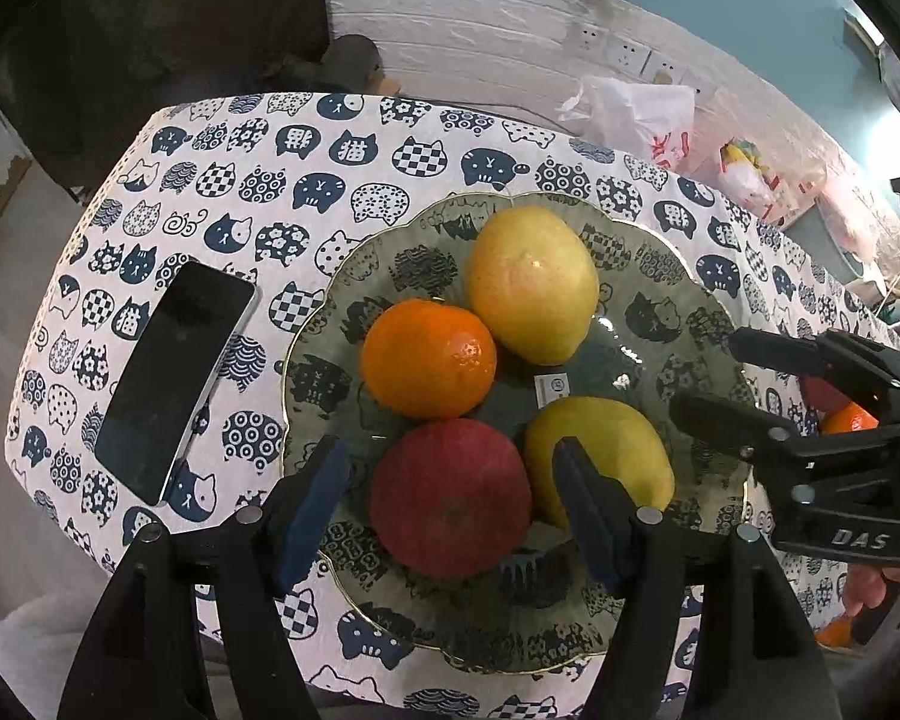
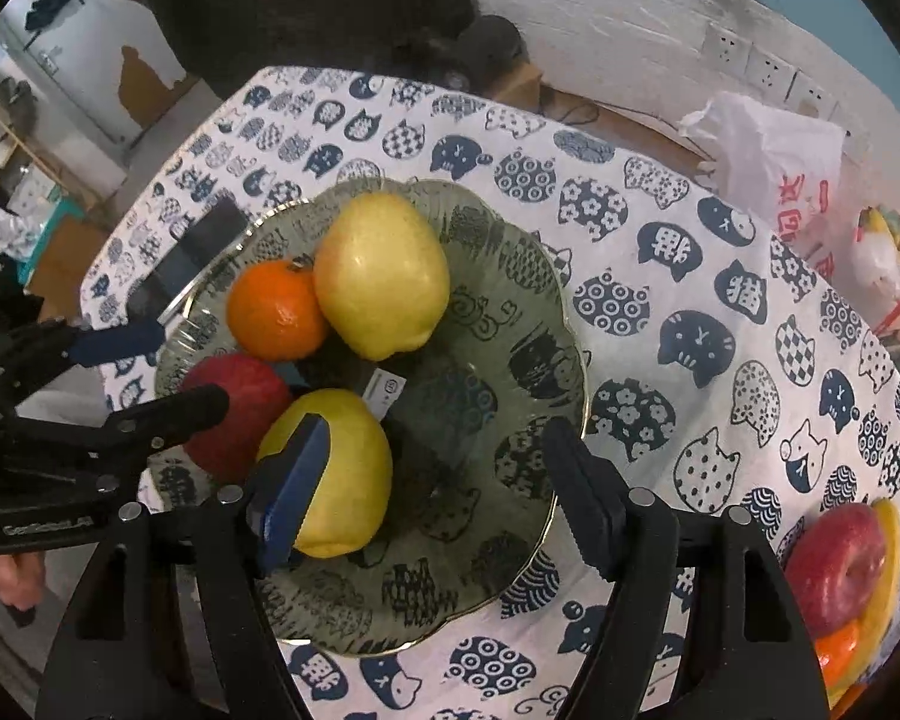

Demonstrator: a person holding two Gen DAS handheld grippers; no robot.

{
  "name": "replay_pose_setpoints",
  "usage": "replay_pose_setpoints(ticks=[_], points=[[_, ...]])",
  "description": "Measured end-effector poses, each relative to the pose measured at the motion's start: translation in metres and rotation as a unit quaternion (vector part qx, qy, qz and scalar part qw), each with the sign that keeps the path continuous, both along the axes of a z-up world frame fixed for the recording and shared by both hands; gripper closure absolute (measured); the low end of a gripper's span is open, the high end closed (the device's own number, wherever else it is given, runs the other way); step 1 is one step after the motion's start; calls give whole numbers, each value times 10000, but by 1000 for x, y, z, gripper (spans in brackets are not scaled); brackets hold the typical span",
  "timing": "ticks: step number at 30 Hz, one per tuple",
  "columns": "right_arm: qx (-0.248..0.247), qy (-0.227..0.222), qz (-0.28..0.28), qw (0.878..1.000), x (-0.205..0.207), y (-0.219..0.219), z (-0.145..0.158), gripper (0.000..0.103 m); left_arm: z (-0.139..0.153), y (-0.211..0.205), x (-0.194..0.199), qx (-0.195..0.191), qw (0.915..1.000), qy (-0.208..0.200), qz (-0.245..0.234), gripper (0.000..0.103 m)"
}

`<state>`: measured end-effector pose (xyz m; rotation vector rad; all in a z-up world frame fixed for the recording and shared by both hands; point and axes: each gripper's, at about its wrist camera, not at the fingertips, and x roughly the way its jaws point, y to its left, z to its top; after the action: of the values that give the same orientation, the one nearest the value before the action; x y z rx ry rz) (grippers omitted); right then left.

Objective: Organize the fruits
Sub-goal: 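Open both grippers and move them toward the loose fruit, then grasp a red apple with the left gripper while the right gripper grasps an orange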

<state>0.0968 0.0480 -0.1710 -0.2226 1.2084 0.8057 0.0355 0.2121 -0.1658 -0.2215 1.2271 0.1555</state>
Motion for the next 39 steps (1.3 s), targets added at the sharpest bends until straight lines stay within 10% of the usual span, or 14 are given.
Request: replay_pose_setpoints(ticks=[21, 39], points=[[-325, -467, -1161, 9916, -22, -134, 71, 16, 60, -109, 0, -80, 9932, -521, -1040, 22], [-925, 106, -2189, 9713, -20, -254, 14, 13, 49, -220, 32, 287, 9706, -308, -2369, 14]])
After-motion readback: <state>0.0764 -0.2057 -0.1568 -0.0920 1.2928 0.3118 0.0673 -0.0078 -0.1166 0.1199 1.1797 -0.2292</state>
